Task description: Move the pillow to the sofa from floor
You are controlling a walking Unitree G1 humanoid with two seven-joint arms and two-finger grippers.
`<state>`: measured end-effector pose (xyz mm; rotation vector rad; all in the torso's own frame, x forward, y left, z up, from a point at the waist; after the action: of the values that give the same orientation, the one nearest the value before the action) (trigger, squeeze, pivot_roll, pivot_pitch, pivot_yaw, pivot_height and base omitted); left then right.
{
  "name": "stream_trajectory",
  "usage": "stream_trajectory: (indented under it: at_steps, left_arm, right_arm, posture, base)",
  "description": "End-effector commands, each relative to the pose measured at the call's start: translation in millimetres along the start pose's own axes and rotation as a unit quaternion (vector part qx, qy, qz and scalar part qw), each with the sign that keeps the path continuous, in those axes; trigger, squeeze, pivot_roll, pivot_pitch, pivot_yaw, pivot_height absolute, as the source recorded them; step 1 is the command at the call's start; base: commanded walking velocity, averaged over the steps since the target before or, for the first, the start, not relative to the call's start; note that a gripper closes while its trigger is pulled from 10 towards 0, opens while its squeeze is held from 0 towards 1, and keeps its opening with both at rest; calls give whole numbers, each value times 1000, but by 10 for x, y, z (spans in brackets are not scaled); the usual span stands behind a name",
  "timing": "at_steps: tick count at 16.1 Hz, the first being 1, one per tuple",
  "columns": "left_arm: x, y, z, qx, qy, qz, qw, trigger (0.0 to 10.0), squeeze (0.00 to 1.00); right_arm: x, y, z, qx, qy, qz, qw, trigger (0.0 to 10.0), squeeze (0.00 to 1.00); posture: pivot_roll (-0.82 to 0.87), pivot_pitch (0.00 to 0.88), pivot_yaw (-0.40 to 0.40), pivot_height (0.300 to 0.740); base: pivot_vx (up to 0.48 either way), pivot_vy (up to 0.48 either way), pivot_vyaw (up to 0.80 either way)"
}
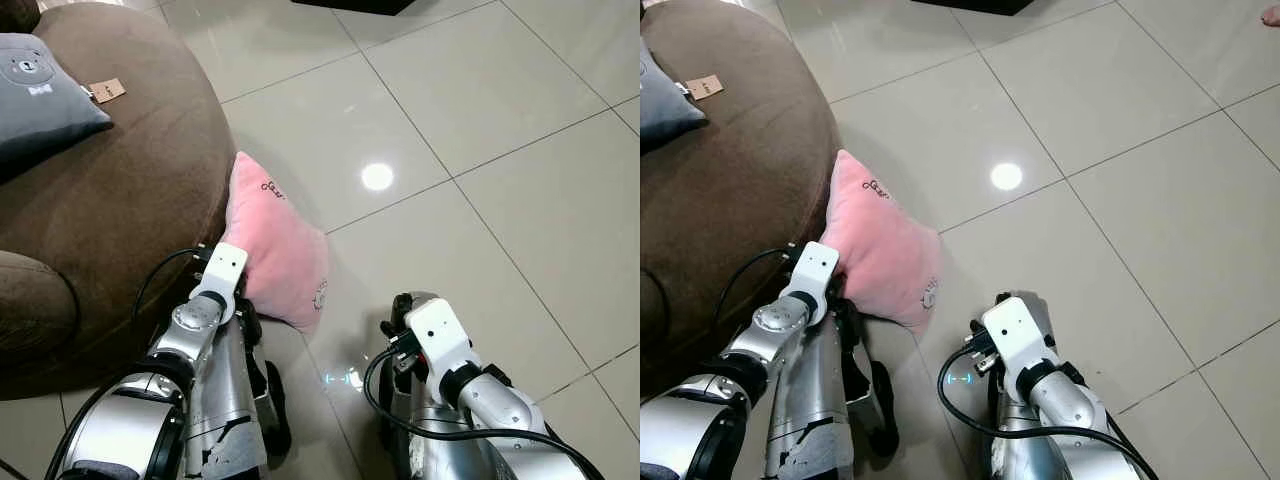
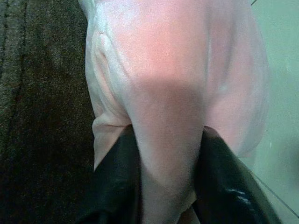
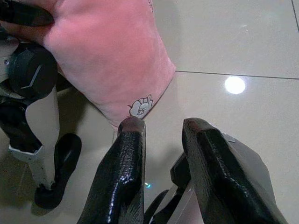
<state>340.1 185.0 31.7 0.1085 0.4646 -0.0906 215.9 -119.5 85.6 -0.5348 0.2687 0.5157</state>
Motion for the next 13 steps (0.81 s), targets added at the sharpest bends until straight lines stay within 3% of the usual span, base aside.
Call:
stream_trajectory:
  at_steps: [1, 6, 13]
  left_arm:
    - [-22, 10, -126, -6, 25, 1, 1000, 0, 0]
    - [-16, -19, -116, -14, 24, -4, 1000, 0, 0]
    - [1, -50, -51, -43, 11, -15, 999, 0, 0]
  right_arm:
    - [-42, 53, -36, 6, 8, 11, 1000, 10000, 0]
    - [-59, 60, 67, -4, -38, 9, 999, 10000, 0]
    - [-37, 31, 30, -27, -39, 1, 999, 10000, 0]
  posture:
    - [-91, 354, 66, 506]
    - [-93, 351, 64, 506]
    - [-101, 321, 57, 506]
  base:
    - [0, 0, 0]
    - [0, 0, 0]
    - [0, 0, 0]
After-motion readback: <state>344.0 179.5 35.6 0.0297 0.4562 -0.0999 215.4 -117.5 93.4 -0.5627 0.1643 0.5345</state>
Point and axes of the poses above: a point about 5 cm out from each wrist's last joint towards the gripper, its own x axis pointing out of the wrist towards the gripper, its own z axis along the axis of the wrist's last joint, y = z × x, the point moved 1 cm from there along x, pointing out of the wrist towards the gripper, and after that the axes turned 14 degrees about -x, right-handed, at the moved point
